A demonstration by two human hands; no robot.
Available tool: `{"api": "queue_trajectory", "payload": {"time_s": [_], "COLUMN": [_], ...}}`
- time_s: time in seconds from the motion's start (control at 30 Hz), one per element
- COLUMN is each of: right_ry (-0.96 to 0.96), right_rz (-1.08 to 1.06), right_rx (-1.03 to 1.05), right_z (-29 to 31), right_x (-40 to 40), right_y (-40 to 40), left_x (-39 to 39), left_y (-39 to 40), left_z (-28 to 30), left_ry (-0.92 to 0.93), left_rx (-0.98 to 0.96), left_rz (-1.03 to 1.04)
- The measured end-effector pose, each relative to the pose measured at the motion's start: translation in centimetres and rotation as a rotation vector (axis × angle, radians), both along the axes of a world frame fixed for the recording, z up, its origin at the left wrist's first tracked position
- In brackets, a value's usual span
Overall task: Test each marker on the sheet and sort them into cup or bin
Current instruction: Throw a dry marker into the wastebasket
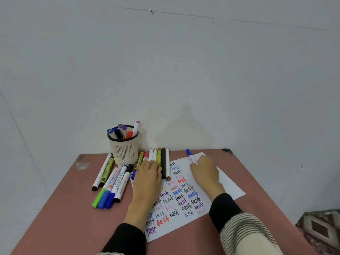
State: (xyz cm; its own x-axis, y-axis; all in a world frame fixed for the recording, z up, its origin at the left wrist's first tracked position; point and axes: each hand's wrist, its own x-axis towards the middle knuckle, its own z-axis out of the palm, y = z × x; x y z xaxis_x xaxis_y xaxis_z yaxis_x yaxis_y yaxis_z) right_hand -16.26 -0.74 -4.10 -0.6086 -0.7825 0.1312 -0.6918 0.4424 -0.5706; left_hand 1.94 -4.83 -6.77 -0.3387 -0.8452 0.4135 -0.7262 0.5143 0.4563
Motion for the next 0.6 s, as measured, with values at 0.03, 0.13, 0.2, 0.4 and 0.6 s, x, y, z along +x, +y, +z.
{"api": "queue_trajectory", "payload": {"time_s": [0.03,0.13,0.2,0.4,0.6], "right_ry": [-0.073,-0.351,-0.479,-0.269,0.232], "right_rz": [0.013,0.007,-0.018,0.045,0.132], "right_rx": [-0.086,-0.349,-0.450,-0.337,-0.214], "right_z": [-0.2,-0.5,-1.1,-1.9,-2.9], "right_x": [-0.4,-1.0,-1.4,-1.2,0.8], "right_y": [0.4,1.6,2.2,1.8,1.5], "left_x": [0.0,-0.3,-0.4,-0.4,-0.4], "left_y": [0.0,0.0,0.4,1.0,1.0], "left_z": [0.0,-0.1,-0.1,0.2,0.2], "left_ry": [0.013,-0.021,-0.098,-0.211,-0.221], "left_rx": [-0.011,-0.024,-0.014,0.029,0.061], "left_rz": [-0.006,-0.069,-0.136,-0.152,-0.158]}}
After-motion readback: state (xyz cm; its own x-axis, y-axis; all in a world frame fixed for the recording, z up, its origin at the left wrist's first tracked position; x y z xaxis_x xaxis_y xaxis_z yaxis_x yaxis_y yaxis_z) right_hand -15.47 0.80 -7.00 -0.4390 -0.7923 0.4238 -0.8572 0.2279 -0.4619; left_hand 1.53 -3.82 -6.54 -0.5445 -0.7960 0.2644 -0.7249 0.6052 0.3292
